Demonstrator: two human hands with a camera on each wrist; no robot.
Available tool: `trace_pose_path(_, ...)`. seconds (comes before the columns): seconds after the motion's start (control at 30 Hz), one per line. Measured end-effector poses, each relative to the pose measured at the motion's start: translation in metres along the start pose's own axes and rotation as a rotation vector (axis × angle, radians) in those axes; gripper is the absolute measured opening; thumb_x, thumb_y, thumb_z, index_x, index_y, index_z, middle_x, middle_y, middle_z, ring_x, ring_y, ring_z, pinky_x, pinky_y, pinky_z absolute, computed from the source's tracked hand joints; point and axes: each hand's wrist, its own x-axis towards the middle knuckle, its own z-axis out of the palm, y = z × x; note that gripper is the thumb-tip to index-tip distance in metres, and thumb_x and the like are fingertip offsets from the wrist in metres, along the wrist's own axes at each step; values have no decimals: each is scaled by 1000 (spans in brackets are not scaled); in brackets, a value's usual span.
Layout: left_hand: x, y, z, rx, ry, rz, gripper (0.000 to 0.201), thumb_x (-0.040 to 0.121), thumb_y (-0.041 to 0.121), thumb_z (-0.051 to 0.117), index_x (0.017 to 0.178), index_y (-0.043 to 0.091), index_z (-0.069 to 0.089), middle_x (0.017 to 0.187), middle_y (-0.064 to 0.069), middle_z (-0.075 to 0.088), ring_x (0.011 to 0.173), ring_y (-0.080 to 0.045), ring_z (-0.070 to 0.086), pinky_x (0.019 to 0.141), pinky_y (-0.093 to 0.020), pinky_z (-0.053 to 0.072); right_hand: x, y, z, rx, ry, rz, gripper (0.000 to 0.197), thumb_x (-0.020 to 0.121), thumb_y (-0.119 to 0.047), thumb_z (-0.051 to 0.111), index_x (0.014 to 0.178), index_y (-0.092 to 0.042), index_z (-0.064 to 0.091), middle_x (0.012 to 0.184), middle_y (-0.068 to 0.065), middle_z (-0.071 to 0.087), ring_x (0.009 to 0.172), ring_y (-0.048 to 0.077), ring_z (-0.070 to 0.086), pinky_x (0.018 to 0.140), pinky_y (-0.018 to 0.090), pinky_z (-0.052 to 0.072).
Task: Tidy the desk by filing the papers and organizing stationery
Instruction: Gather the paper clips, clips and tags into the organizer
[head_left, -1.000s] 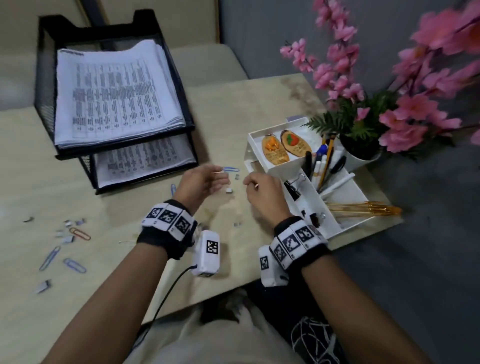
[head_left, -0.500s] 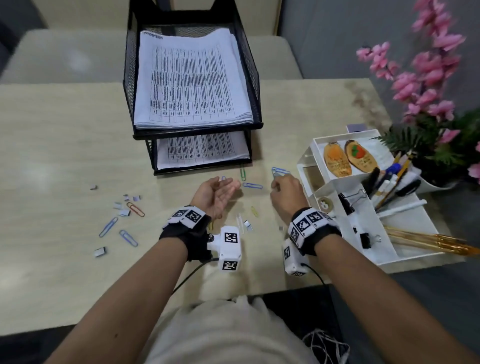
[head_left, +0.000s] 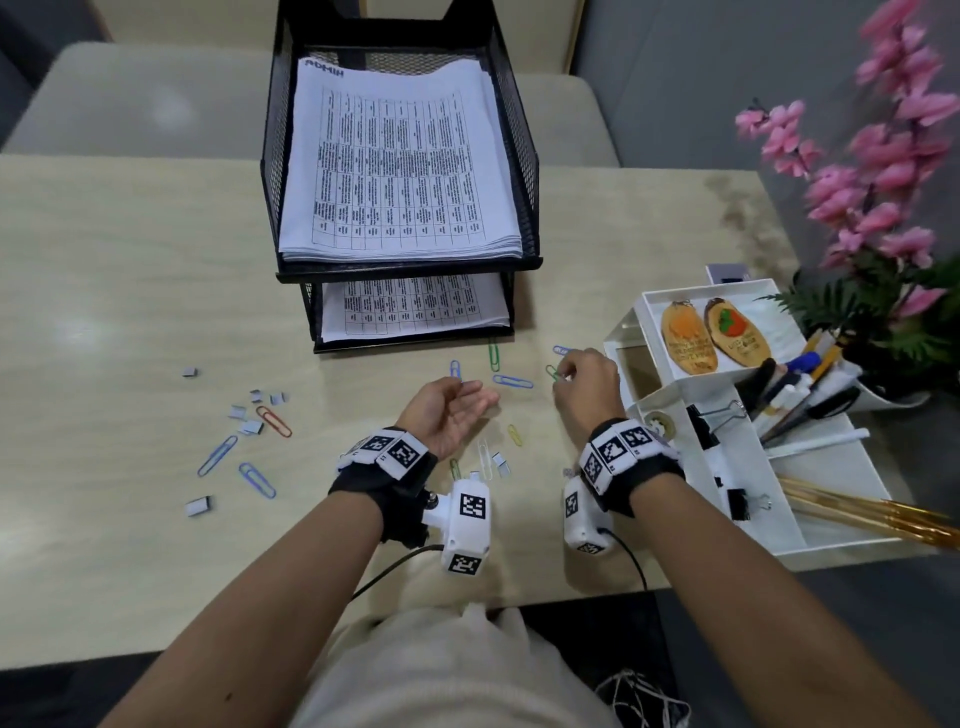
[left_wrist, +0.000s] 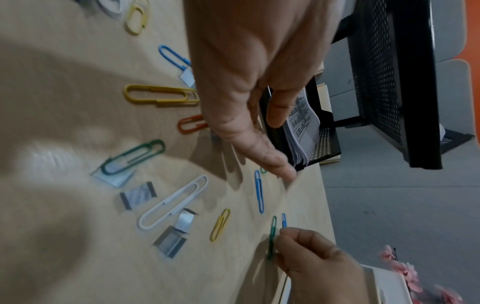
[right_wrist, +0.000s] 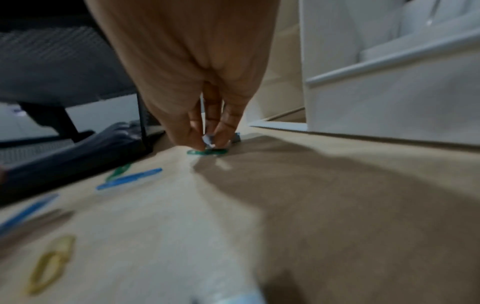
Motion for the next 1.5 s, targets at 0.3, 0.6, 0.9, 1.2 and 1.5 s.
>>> trace_pose_path(0.3, 4, -19, 20, 152, 8, -94, 53, 99, 25, 32, 65, -5, 60, 45, -15, 64, 38, -18, 63, 40, -20, 53, -45, -29, -16, 362, -53, -93, 12, 78, -2, 61, 85, -3, 71, 83, 8, 69, 79, 19, 62, 81, 30, 50)
trace_pose_path(0.6, -6, -6, 6, 95, 36, -13, 42, 99, 20, 33, 69, -1, 52, 42, -12, 62, 35, -15, 61, 37, -18, 50, -13, 18, -13, -173, -161, -38, 16, 75, 7, 45, 66, -3, 53, 78, 16, 49, 76, 30, 53, 60, 28, 30)
trace_pose_path(0.9, -14, -9, -3, 67, 22, -4, 37, 98, 17, 34, 72, 0, 52, 44, -10, 62, 37, -14, 62, 40, -17, 51, -100, 36, -5, -235, -291, -199, 20, 85, -6, 49, 98, 0, 62, 113, 13, 55, 105, 30, 46, 87, 35, 39)
trace_pose_path(1.2, -21, -27, -18, 124, 31, 13, 34, 98, 15, 33, 73, 1, 53, 44, -8, 64, 39, -13, 64, 42, -17, 52, -111, 12, -1, 75, -134, -34, 16, 74, 7, 53, 77, 5, 69, 90, 19, 67, 86, 30, 62, 73, 28, 46)
trace_pose_path(1.5, -29, -33, -24, 82, 26, 23, 48, 98, 18, 36, 62, -2, 60, 42, -7, 61, 35, -13, 60, 40, -15, 50, -94, -45, -16, 404, -154, -161, 12, 80, 0, 63, 87, -1, 72, 91, 13, 72, 67, -6, 61, 76, 6, 47)
